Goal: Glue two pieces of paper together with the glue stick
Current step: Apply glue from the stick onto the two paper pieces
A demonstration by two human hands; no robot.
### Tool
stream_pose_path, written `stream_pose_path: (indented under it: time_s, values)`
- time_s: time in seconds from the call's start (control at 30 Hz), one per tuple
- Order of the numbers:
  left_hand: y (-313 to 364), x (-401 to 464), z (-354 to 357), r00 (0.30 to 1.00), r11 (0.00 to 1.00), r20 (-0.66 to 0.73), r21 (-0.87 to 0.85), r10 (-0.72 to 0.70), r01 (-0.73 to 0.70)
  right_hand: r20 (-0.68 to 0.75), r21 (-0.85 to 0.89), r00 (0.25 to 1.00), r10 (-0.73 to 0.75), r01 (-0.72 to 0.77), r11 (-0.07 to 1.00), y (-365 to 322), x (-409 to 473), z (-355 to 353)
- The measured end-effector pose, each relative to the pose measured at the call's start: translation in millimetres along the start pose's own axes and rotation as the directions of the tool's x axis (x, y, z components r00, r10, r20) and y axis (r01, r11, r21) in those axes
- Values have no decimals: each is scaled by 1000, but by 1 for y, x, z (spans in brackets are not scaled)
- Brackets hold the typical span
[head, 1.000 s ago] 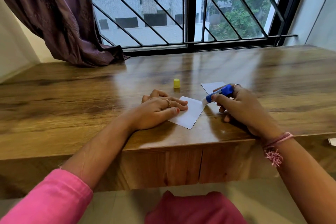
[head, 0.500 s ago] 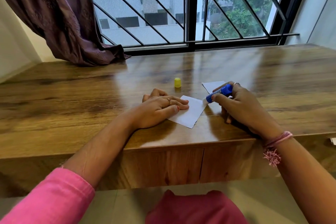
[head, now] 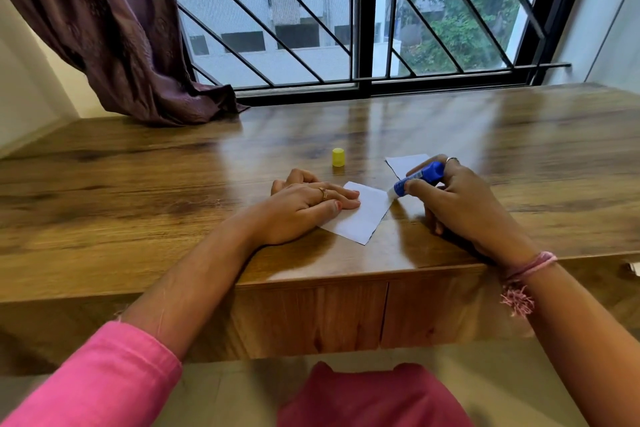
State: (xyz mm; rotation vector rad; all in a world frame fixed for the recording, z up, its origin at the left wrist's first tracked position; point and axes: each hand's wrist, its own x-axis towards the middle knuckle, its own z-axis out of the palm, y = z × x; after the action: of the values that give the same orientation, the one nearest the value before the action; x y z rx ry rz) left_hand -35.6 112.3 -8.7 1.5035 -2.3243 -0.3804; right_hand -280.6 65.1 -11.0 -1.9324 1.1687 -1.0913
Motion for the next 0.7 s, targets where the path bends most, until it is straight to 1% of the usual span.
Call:
stream_pose_path:
  time_s: [0.1, 0.23, 0.37, 0.47, 0.53, 0.63, 0.7]
  values:
    - [0, 0, -1, 1000, 1000, -6, -10, 18, -18, 50, 14, 999, -15, 14, 1000, -1, -2, -1]
    - [2, 0, -1, 1000, 1000, -3, -12, 29, -29, 24, 3, 1000, -14, 14, 1000, -1, -2, -1]
    - [2, 0, -1, 1000, 1000, -4, -10, 24, -24, 107, 19, 993, -51, 49, 999, 0, -3, -2]
    - [2, 0, -1, 1000, 999, -1, -18, 28, -28, 43, 13, 999, -15, 14, 1000, 0, -2, -1]
    - [2, 0, -1, 1000, 999, 1, -21, 27, -27, 52, -41, 998, -47, 49, 998, 0, -2, -1]
    - [1, 0, -1, 1000, 1000, -4, -18, 16, -16, 129, -47, 985, -114, 121, 992, -3, -5, -2]
    - [0, 0, -1, 1000, 1000, -3, -8, -1, 1, 111, -45, 987, -113, 119, 992, -3, -5, -1]
